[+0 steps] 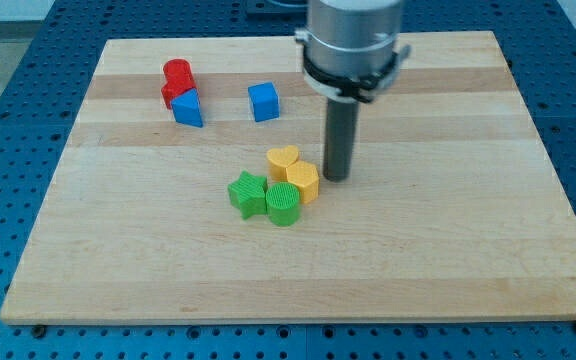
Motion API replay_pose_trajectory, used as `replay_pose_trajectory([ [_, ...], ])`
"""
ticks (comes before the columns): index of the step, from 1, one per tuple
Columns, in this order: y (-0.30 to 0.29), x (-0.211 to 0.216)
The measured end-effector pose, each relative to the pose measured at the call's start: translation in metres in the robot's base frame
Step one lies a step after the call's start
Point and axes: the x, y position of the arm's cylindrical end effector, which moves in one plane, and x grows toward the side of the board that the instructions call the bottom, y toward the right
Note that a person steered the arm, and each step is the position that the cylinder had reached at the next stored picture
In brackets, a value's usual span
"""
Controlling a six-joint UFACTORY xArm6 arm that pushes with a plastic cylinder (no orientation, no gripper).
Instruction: Move your arm to the left side of the heart
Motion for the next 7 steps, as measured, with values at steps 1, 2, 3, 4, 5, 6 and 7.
replay_pose_trajectory([
  [1, -0.041, -0.013],
  [2, -0.066, -0.01],
  [3, -0.066, -0.021],
  [4, -0.07, -0.045],
  [5, -0.114, -0.053],
  [6, -0.174, -0.035],
  [7, -0.192, -0.009],
])
